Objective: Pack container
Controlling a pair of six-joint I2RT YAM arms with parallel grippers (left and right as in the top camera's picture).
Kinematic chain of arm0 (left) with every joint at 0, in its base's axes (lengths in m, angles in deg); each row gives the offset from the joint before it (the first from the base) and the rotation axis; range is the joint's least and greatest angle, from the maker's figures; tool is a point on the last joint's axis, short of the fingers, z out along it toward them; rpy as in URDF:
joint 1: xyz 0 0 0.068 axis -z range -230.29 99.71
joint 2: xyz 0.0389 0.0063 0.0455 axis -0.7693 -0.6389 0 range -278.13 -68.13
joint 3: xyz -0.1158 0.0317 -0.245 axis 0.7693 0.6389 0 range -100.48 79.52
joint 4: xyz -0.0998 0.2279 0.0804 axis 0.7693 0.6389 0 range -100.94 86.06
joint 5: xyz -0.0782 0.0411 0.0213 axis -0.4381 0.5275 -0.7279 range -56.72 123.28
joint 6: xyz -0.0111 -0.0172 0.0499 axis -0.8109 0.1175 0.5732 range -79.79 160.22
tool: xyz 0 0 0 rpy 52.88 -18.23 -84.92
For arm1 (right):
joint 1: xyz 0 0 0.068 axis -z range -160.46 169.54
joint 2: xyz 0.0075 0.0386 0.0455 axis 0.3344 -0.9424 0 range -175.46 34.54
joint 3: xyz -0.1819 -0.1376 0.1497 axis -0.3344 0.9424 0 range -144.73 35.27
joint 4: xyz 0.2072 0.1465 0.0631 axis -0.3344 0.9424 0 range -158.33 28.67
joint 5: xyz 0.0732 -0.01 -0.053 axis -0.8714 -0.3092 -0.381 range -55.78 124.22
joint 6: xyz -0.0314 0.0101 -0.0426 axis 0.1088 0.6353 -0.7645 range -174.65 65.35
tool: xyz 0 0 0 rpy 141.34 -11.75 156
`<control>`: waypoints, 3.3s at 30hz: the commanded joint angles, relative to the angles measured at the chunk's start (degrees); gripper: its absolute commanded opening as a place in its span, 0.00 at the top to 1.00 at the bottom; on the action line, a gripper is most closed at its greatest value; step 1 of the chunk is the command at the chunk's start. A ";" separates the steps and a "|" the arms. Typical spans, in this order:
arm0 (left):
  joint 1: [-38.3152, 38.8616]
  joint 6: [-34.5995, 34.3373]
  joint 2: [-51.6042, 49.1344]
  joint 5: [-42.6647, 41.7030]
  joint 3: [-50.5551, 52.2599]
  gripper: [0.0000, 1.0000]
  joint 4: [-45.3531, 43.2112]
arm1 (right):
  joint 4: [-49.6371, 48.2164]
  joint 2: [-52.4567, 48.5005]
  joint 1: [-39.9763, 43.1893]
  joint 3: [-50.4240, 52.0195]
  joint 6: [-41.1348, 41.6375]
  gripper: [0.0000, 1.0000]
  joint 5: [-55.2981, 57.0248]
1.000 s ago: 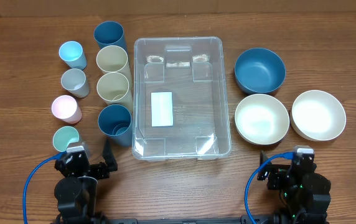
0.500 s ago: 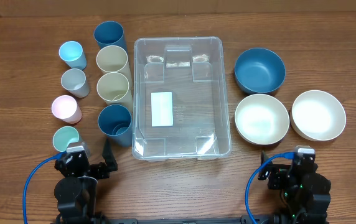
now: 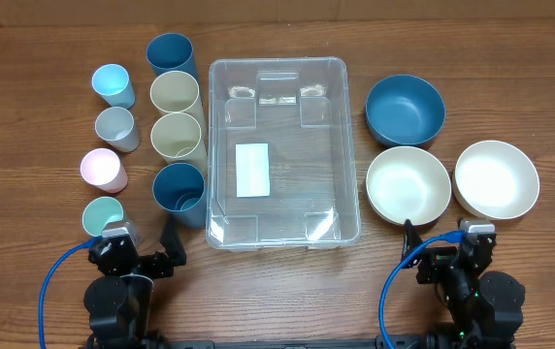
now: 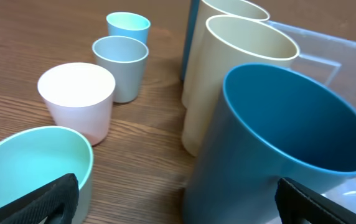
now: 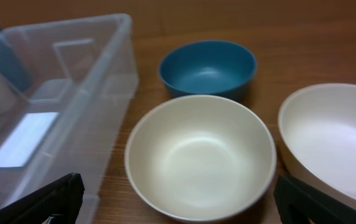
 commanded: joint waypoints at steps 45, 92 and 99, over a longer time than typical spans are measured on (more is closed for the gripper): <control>-6.10 0.46 -70.44 1.49 -85.37 0.00 36.52 | 29.53 -72.26 8.02 -63.28 7.72 0.00 -4.39; -8.85 0.57 -70.55 8.98 -85.31 0.00 42.25 | 10.49 -103.45 41.24 -52.35 21.11 0.44 -0.83; -8.85 0.59 -70.55 8.98 -85.31 0.00 42.25 | 10.21 -103.43 41.33 -52.52 21.31 0.80 -0.85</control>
